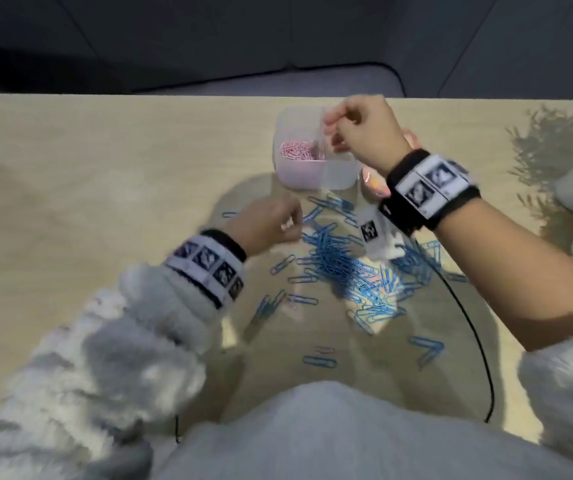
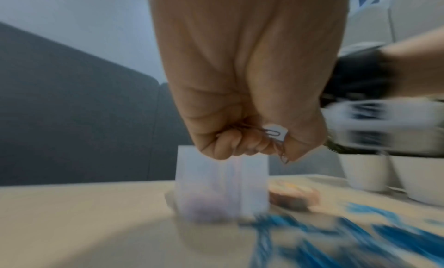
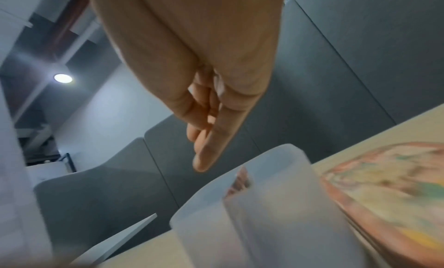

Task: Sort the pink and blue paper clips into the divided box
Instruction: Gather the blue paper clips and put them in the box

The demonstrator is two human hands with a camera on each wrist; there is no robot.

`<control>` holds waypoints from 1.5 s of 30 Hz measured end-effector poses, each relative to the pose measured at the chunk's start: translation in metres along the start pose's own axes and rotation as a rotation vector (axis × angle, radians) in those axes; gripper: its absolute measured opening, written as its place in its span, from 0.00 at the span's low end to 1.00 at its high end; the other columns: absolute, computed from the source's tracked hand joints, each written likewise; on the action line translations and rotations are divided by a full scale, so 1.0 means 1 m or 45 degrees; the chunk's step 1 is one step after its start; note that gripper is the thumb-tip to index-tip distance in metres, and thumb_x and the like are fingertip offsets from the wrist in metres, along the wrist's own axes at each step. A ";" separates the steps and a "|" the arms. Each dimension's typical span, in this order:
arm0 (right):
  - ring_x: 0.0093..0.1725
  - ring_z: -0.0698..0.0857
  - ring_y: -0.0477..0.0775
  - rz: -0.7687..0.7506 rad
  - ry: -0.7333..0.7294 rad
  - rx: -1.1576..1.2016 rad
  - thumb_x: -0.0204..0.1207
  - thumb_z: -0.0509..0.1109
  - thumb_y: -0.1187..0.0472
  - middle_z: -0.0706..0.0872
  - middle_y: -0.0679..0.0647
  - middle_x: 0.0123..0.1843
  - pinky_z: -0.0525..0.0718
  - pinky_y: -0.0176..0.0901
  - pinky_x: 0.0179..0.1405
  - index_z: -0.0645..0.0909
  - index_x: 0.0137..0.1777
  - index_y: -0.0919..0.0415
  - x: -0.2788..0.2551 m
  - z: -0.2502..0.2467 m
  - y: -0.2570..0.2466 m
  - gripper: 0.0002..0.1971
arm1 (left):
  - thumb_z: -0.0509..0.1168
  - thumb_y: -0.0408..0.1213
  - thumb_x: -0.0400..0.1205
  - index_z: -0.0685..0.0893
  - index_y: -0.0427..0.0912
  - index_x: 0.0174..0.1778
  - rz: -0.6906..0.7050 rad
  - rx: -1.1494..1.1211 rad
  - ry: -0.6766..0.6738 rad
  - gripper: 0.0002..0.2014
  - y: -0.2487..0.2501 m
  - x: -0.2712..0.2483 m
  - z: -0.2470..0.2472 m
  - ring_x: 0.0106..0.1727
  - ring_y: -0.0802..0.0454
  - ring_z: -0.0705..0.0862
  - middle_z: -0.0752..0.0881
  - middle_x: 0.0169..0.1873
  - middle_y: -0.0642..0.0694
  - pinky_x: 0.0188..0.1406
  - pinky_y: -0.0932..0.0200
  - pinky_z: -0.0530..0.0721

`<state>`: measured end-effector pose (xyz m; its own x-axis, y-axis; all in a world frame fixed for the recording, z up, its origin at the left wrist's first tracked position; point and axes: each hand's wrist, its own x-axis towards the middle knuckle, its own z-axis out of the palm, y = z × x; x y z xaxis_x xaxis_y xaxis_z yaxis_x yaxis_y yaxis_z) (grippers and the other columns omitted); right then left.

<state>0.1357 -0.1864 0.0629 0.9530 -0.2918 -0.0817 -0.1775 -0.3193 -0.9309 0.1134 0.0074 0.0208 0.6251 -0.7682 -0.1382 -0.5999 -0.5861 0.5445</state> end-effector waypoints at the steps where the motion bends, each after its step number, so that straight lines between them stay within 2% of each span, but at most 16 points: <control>1: 0.22 0.82 0.44 -0.008 -0.047 0.013 0.75 0.53 0.78 0.80 0.55 0.33 0.86 0.37 0.27 0.78 0.38 0.63 -0.020 -0.005 0.004 0.15 | 0.67 0.35 0.77 0.80 0.40 0.41 -0.041 0.017 0.054 0.03 -0.002 0.013 -0.013 0.38 0.49 0.76 0.77 0.35 0.50 0.39 0.55 0.78; 4: 0.24 0.84 0.49 0.000 -0.247 -0.111 0.77 0.56 0.76 0.82 0.55 0.34 0.87 0.43 0.24 0.79 0.43 0.64 -0.077 -0.012 0.027 0.12 | 0.65 0.35 0.78 0.81 0.35 0.45 -0.185 0.102 0.183 0.06 -0.001 0.055 -0.045 0.43 0.46 0.75 0.78 0.39 0.43 0.41 0.56 0.73; 7: 0.22 0.81 0.39 0.037 -0.510 -0.358 0.72 0.60 0.76 0.83 0.53 0.34 0.81 0.29 0.25 0.83 0.44 0.64 -0.119 -0.006 0.055 0.11 | 0.63 0.32 0.78 0.82 0.30 0.49 -0.305 0.251 0.148 0.10 -0.001 0.090 -0.055 0.51 0.38 0.81 0.84 0.48 0.33 0.51 0.49 0.77; 9: 0.29 0.80 0.37 0.013 -0.684 -0.566 0.71 0.64 0.73 0.86 0.53 0.38 0.75 0.24 0.33 0.85 0.48 0.66 -0.140 0.002 0.070 0.10 | 0.61 0.30 0.80 0.83 0.29 0.51 -0.337 0.385 0.030 0.10 -0.003 0.107 -0.049 0.55 0.34 0.82 0.85 0.53 0.30 0.53 0.47 0.78; 12: 0.45 0.86 0.53 0.025 -0.789 -0.703 0.71 0.68 0.67 0.90 0.57 0.46 0.75 0.35 0.45 0.86 0.49 0.63 -0.162 0.010 0.084 0.09 | 0.60 0.30 0.82 0.82 0.30 0.59 -0.357 0.528 -0.057 0.13 -0.006 0.121 -0.043 0.60 0.32 0.81 0.84 0.58 0.29 0.59 0.45 0.79; 16: 0.42 0.85 0.53 0.013 -0.806 -0.773 0.69 0.66 0.62 0.89 0.53 0.40 0.78 0.39 0.41 0.85 0.41 0.58 -0.182 0.019 0.086 0.06 | 0.60 0.29 0.82 0.77 0.35 0.67 -0.250 0.584 -0.024 0.17 -0.001 0.124 -0.045 0.65 0.32 0.78 0.80 0.64 0.30 0.64 0.44 0.75; 23: 0.51 0.83 0.54 -0.065 -1.013 -0.957 0.68 0.72 0.57 0.87 0.51 0.50 0.71 0.40 0.41 0.84 0.45 0.54 -0.197 0.029 0.090 0.07 | 0.62 0.32 0.80 0.86 0.38 0.45 0.138 0.361 0.270 0.06 0.015 0.050 -0.015 0.47 0.40 0.82 0.86 0.43 0.38 0.48 0.46 0.81; 26: 0.53 0.83 0.55 -0.132 -0.972 -0.990 0.69 0.69 0.61 0.87 0.53 0.50 0.61 0.36 0.35 0.85 0.45 0.56 -0.200 0.031 0.096 0.06 | 0.67 0.33 0.77 0.86 0.42 0.40 0.200 0.207 0.041 0.03 0.013 -0.006 0.018 0.39 0.51 0.79 0.86 0.38 0.45 0.42 0.50 0.81; 29: 0.51 0.83 0.57 -0.120 -0.979 -0.923 0.69 0.67 0.64 0.87 0.54 0.48 0.71 0.41 0.43 0.84 0.43 0.59 -0.205 0.033 0.101 0.05 | 0.72 0.37 0.73 0.86 0.46 0.41 0.103 0.111 -0.267 0.03 0.005 -0.047 0.048 0.40 0.53 0.80 0.84 0.38 0.49 0.43 0.55 0.79; 31: 0.48 0.82 0.58 -0.108 -0.929 -0.839 0.70 0.66 0.65 0.86 0.58 0.46 0.76 0.48 0.46 0.82 0.42 0.61 -0.205 0.031 0.103 0.04 | 0.75 0.39 0.70 0.87 0.47 0.40 0.067 0.066 -0.331 0.05 0.001 -0.064 0.061 0.42 0.52 0.81 0.84 0.38 0.50 0.42 0.58 0.78; 33: 0.40 0.81 0.55 -0.067 -0.768 -0.684 0.72 0.66 0.67 0.85 0.60 0.41 0.76 0.47 0.42 0.81 0.45 0.64 -0.198 0.023 0.107 0.04 | 0.75 0.37 0.70 0.87 0.46 0.39 0.042 0.037 -0.307 0.05 0.001 -0.070 0.068 0.42 0.51 0.82 0.84 0.39 0.48 0.42 0.62 0.76; 35: 0.29 0.74 0.41 0.026 -0.558 -0.462 0.73 0.63 0.71 0.80 0.56 0.32 0.71 0.37 0.33 0.80 0.47 0.65 -0.187 0.012 0.105 0.07 | 0.71 0.31 0.72 0.86 0.42 0.40 0.052 0.019 -0.253 0.04 -0.001 -0.070 0.071 0.42 0.48 0.83 0.84 0.41 0.45 0.39 0.67 0.70; 38: 0.19 0.73 0.41 0.305 -0.240 -0.211 0.73 0.54 0.74 0.72 0.50 0.25 0.68 0.26 0.19 0.76 0.37 0.57 -0.169 -0.006 0.103 0.14 | 0.67 0.25 0.74 0.85 0.38 0.43 0.062 0.062 -0.211 0.06 -0.001 -0.067 0.072 0.43 0.42 0.84 0.85 0.42 0.41 0.39 0.65 0.70; 39: 0.18 0.71 0.42 0.381 -0.179 -0.142 0.74 0.53 0.74 0.71 0.52 0.24 0.68 0.28 0.16 0.75 0.34 0.56 -0.162 -0.010 0.104 0.16 | 0.66 0.25 0.75 0.85 0.37 0.44 0.065 0.072 -0.198 0.06 -0.001 -0.067 0.073 0.43 0.42 0.84 0.85 0.42 0.40 0.41 0.63 0.72; 42: 0.25 0.73 0.50 0.348 -0.096 -0.264 0.77 0.60 0.65 0.74 0.57 0.26 0.71 0.38 0.25 0.78 0.37 0.65 -0.149 -0.013 0.111 0.09 | 0.63 0.27 0.75 0.84 0.37 0.44 0.065 0.075 -0.144 0.06 0.000 -0.069 0.075 0.42 0.41 0.84 0.84 0.42 0.40 0.41 0.55 0.78; 45: 0.37 0.77 0.53 0.251 -0.179 -0.763 0.73 0.69 0.46 0.78 0.50 0.31 0.69 0.43 0.37 0.78 0.48 0.56 -0.150 -0.005 0.115 0.14 | 0.65 0.32 0.75 0.82 0.38 0.42 0.003 0.113 0.003 0.03 -0.002 -0.076 0.080 0.40 0.41 0.82 0.83 0.39 0.41 0.39 0.53 0.79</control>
<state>-0.0290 -0.1842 -0.0301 0.9043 -0.2887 -0.3145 -0.4203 -0.7316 -0.5368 0.0269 0.0465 -0.0359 0.6247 -0.7691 -0.1351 -0.6431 -0.6048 0.4696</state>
